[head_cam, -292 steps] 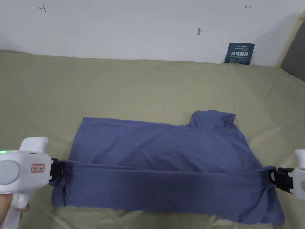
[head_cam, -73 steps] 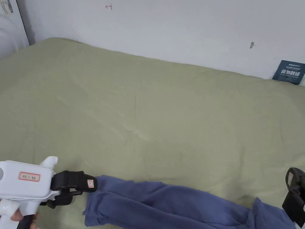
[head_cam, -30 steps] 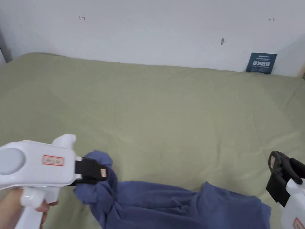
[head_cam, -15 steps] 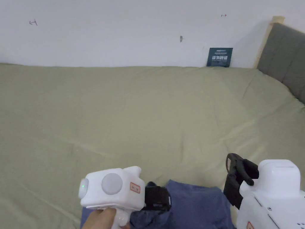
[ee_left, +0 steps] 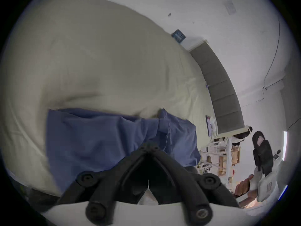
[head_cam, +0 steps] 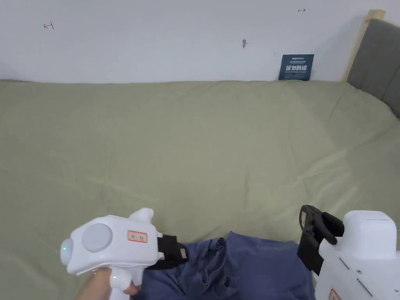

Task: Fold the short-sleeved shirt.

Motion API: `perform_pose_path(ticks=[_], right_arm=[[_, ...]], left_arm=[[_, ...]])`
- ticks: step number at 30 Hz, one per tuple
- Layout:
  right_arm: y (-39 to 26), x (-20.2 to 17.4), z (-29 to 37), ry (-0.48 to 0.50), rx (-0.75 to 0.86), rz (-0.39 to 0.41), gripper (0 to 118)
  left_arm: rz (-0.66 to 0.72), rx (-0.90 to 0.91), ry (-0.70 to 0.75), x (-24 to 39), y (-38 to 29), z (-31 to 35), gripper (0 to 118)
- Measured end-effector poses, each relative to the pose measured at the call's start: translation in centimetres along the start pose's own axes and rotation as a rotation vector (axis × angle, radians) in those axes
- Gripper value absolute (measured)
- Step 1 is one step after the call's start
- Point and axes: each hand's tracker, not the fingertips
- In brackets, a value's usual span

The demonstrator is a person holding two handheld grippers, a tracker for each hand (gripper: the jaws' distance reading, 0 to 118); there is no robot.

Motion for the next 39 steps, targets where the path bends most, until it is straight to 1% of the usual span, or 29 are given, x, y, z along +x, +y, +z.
perform_pose_path(ticks=[1,4,5,6,7,9,12,14,16,18,19,21,22,24,25,26,27,28,30,33,34,35,36,37,38,39], right_arm=[[-0.1,-0.1,0.0,0.002,-0.005,0.007,0],[-0.3,-0.1,0.2,-0.005,-0.02,0.021,0],[-0.3,0.0,0.3,-0.008,-0.026,0.02,0],[-0.3,0.0,0.3,-0.009,-0.031,0.022,0],[-0.4,0.1,0.3,-0.015,-0.035,0.025,0],[-0.3,0.2,0.3,-0.014,-0.037,0.032,0],[0.2,-0.2,-0.3,-0.013,-0.03,0.036,0],[0.5,-0.6,-0.5,-0.004,-0.017,0.03,0],[0.7,-1.2,-0.8,0.005,-0.001,0.038,0],[0.9,-1.7,-1.1,0.017,0.004,0.041,0],[1.0,-2.0,-1.3,0.021,0.006,0.043,0],[1.0,-2.6,-1.6,0.031,0.004,0.047,0],[1.0,-2.8,-1.8,0.035,-0.001,0.049,0],[0.9,-3.2,-1.7,0.039,-0.005,0.053,0],[0.9,-3.4,-1.7,0.042,-0.008,0.056,0],[0.8,-3.5,-1.8,0.04,-0.011,0.062,0],[0.7,-3.6,-1.8,0.036,-0.017,0.065,0],[0.6,-3.6,-1.8,0.038,-0.022,0.065,0],[0.5,-3.6,-1.9,0.032,-0.033,0.072,0],[0.4,-3.4,-1.9,0.02,-0.045,0.081,0],[0.4,-3.3,-1.9,0.014,-0.049,0.089,0],[0.4,-3.2,-2.0,0.007,-0.051,0.096,0],[0.4,-3.0,-2.0,0.004,-0.053,0.098,0],[0.4,-2.9,-2.1,-0.001,-0.056,0.097,0],[0.4,-2.7,-2.2,-0.004,-0.059,0.096,0],[0.4,-2.6,-2.2,-0.006,-0.06,0.095,0]], left_arm=[[0.0,-0.007,-0.014,0.3,-0.4,-1.6,0],[-0.002,-0.138,-0.069,0.9,-2.8,-7.1,0],[-0.037,-0.168,-0.001,0.9,-3.5,-8.5,0],[-0.076,-0.141,0.034,0.9,-4.0,-8.6,0],[-0.068,-0.102,-0.007,0.8,-3.8,-8.0,0],[-0.018,-0.111,-0.044,0.8,-2.6,-5.0,0],[-0.086,0.009,-0.071,0.4,-1.5,2.1,0],[-0.089,0.056,-0.041,-0.8,-1.2,6.5,0],[-0.062,0.122,0.003,-3.4,-1.3,10.7,0],[-0.019,0.162,0.076,-5.9,-1.5,13.0,0],[0.009,0.19,0.084,-7.4,-1.7,13.6,0],[0.075,0.182,0.066,-9.9,-1.8,14.2,0],[0.101,0.183,0.044,-10.1,-2.3,14.0,0],[0.135,0.162,-0.029,-11.4,-2.5,13.2,2],[0.145,0.157,-0.058,-11.8,-2.5,12.8,31],[0.154,0.149,-0.093,-12.9,-2.1,12.0,72],[0.184,0.131,-0.148,-13.5,-1.9,10.9,108],[0.216,0.098,-0.196,-13.9,-1.8,9.8,118],[0.28,0.101,-0.263,-14.9,-1.3,8.1,117],[0.27,0.086,-0.243,-15.8,-0.4,5.4,116],[0.277,0.046,-0.259,-15.7,-0.2,4.3,116],[0.282,0.04,-0.318,-15.7,-0.2,3.7,115],[0.28,0.034,-0.389,-15.5,-0.1,3.2,111],[0.295,0.011,-0.408,-15.2,0.0,2.6,98],[0.306,-0.009,-0.397,-14.9,-0.2,1.9,69],[0.267,-0.013,-0.329,-14.7,-0.3,1.6,22]])
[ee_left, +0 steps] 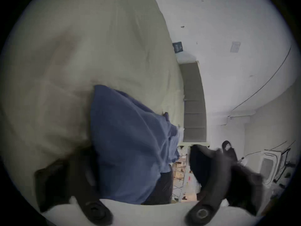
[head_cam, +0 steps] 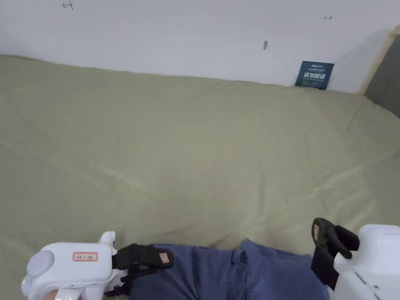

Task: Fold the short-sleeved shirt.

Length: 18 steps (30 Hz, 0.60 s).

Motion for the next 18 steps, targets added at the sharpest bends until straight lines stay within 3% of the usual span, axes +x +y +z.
perform_pose_path(ticks=[1,2,5,13,18], right_arm=[[0.0,0.0,0.0,-0.006,0.0,0.001,0],[0.1,0.1,0.1,-0.007,0.0,-0.001,0],[0.3,0.3,0.7,-0.009,0.011,-0.003,0],[1.5,0.7,1.8,0.003,0.068,-0.005,0],[2.2,0.4,2.0,0.024,0.11,-0.012,0]], left_arm=[[-0.02,0.002,0.063,0.0,0.0,-0.3,13],[-0.028,0.003,0.129,-0.1,-0.2,-0.8,13],[0.002,0.025,0.065,-0.1,-0.6,0.7,13],[-0.062,0.227,0.182,4.1,-3.2,12.0,12],[-0.177,0.38,0.437,8.7,-5.0,19.4,12]])
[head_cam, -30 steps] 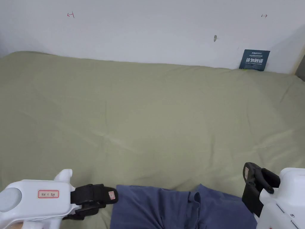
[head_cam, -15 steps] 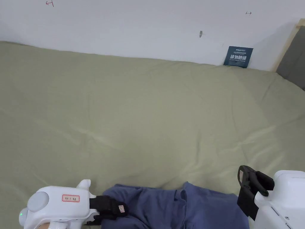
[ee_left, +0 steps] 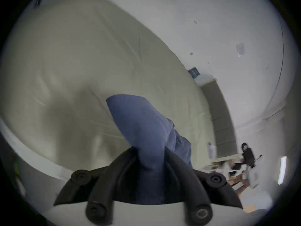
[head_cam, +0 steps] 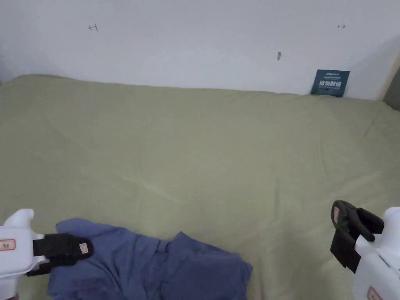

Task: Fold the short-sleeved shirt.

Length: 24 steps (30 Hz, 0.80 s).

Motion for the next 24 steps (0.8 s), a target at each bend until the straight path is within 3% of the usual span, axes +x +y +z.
perform_pose_path(ticks=[5,12,17,18,19,21,22,24], right_arm=[[0.2,-0.5,0.3,0.024,0.014,-0.013,0],[-0.6,0.3,1.8,0.015,0.008,-0.022,0],[-1.2,1.6,2.3,-0.009,-0.012,-0.045,0],[-1.2,1.8,2.4,-0.015,-0.012,-0.046,0],[-1.2,2.1,2.5,-0.021,-0.014,-0.046,0],[-1.2,2.6,2.8,-0.032,-0.018,-0.046,0],[-1.2,2.9,3.0,-0.041,-0.021,-0.045,0],[-1.2,3.3,3.2,-0.052,-0.022,-0.044,0]], left_arm=[[-0.224,-0.029,0.103,6.5,0.3,-0.1,12],[-0.406,-0.128,0.219,16.5,-3.5,-6.0,12],[-0.446,-0.146,0.25,19.9,-7.1,-12.9,12],[-0.444,-0.158,0.237,20.0,-7.6,-14.1,17],[-0.44,-0.166,0.224,20.0,-8.3,-15.6,40],[-0.441,-0.2,0.195,20.1,-9.7,-17.9,110],[-0.418,-0.207,0.159,20.0,-10.0,-18.1,118],[-0.363,-0.212,0.101,19.6,-9.7,-17.8,118]])
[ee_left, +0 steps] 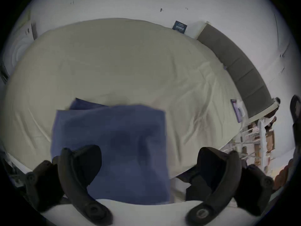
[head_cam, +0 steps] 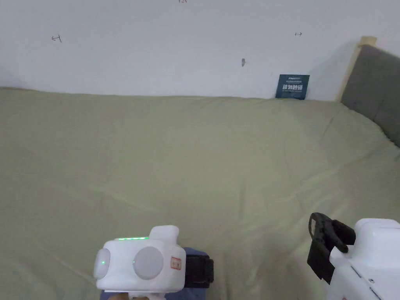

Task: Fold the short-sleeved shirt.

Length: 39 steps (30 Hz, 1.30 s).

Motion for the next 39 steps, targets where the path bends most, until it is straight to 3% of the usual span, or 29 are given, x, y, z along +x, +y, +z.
perform_pose_path(ticks=[3,4,6,10,16,20,24,29,33,39], right_arm=[[0.0,0.4,-0.1,-0.012,0.001,-0.016,0],[-0.1,0.5,-0.2,-0.013,0.003,-0.026,0],[-0.2,0.4,-0.6,-0.01,-0.004,-0.037,0],[-0.5,-0.2,-1.3,0.009,-0.02,-0.052,0],[-1.4,-0.6,-1.3,0.039,-0.065,-0.056,0],[-2.4,-0.3,-1.6,0.083,-0.12,-0.097,0],[-3.4,-0.7,-2.7,0.147,-0.192,-0.129,0],[-4.7,-2.8,-6.5,0.388,-0.335,-0.26,0],[-8.6,-5.8,-12.4,0.683,-0.541,-0.526,0],[-16.5,-8.0,-19.0,0.881,-0.737,-0.688,0]], left_arm=[[0.059,0.066,-0.048,-1.2,0.3,3.0,111],[0.074,0.093,-0.071,-2.0,0.5,4.4,84],[0.099,0.127,-0.147,-3.0,0.9,6.5,0],[0.123,0.086,-0.305,-5.0,0.9,5.9,0],[0.256,-0.107,-0.495,-6.6,-2.4,-2.7,0],[0.231,-0.14,-0.355,-7.2,-4.5,-5.9,0],[0.242,-0.117,-0.425,-6.7,-3.7,-3.4,0],[0.179,0.001,-0.457,-9.0,-1.6,3.9,0],[0.172,0.065,-0.335,-13.6,-1.1,7.9,0],[0.252,0.051,-0.237,-20.7,-0.9,7.8,0]])
